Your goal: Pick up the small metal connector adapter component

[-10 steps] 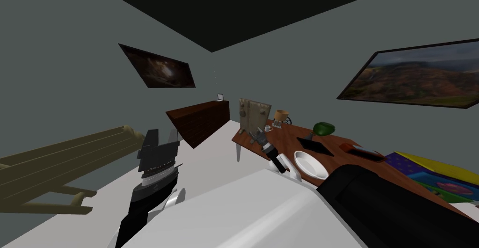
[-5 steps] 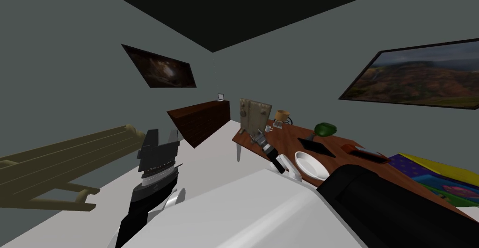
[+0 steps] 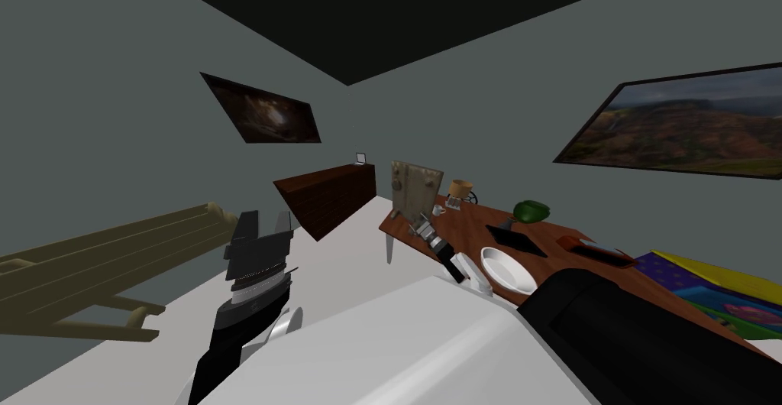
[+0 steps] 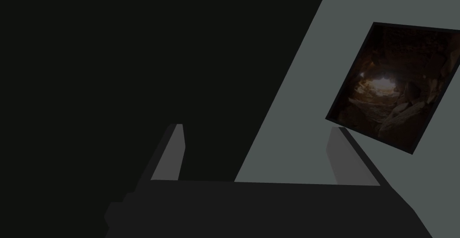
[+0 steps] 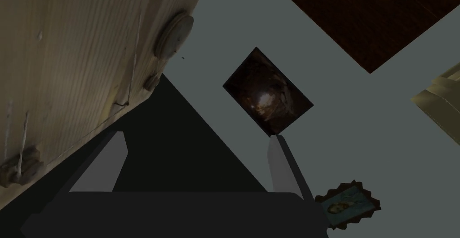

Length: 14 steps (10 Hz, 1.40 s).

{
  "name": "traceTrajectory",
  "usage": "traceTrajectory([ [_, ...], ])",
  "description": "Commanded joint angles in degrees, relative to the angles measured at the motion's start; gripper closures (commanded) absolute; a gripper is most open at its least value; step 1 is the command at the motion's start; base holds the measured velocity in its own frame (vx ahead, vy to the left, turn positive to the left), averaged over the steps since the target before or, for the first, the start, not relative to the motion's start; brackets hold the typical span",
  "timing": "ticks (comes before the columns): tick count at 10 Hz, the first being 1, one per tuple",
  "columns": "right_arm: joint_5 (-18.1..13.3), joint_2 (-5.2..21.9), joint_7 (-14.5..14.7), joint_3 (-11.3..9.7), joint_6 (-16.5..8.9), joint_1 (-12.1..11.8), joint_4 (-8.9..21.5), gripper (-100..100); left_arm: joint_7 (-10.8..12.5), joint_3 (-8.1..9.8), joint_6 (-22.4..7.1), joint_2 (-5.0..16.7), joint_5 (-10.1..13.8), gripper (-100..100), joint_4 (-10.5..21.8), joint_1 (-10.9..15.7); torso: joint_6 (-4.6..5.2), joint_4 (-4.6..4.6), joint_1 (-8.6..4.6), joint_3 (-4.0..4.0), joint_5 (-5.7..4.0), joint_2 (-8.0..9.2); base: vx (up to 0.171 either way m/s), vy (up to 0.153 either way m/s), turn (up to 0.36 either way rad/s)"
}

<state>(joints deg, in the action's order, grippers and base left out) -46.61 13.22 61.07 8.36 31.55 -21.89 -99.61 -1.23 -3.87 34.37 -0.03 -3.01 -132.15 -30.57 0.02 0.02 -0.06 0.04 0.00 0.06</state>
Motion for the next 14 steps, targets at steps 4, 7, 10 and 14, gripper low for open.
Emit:
traceTrajectory([
  [4,-4.93,-0.41,5.96,1.09,-0.66,0.95,4.17,-100,0.0,0.0,0.0,0.0,0.0,0,0.0,0.0,0.0,0.0,-0.04,0.01,-0.01,0.01,-0.016,-0.019,0.0],
  [7,-9.18,-0.83,10.66,2.16,-1.31,1.54,7.78,-100,0.0,0.0,0.0,0.0,0.0,0,0.0,0.0,0.0,0.01,-0.04,0.02,-0.01,0.03,-0.019,-0.025,-0.007],
  [10,-13.0,-1.47,14.51,3.19,-2.02,2.1,11.19,-100,0.0,0.0,0.0,0.0,0.0,0,0.0,0.0,0.01,0.0,-0.1,0.0,-0.02,0.01,-0.013,-0.039,-0.014],
  [14,-16.65,-2.42,19.11,4.17,-2.76,2.61,14.33,-100,0.0,0.0,0.0,0.0,0.0,0,0.0,0.0,0.0,0.01,-0.1,0.01,-0.03,0.02,-0.018,-0.043,-0.012],
])
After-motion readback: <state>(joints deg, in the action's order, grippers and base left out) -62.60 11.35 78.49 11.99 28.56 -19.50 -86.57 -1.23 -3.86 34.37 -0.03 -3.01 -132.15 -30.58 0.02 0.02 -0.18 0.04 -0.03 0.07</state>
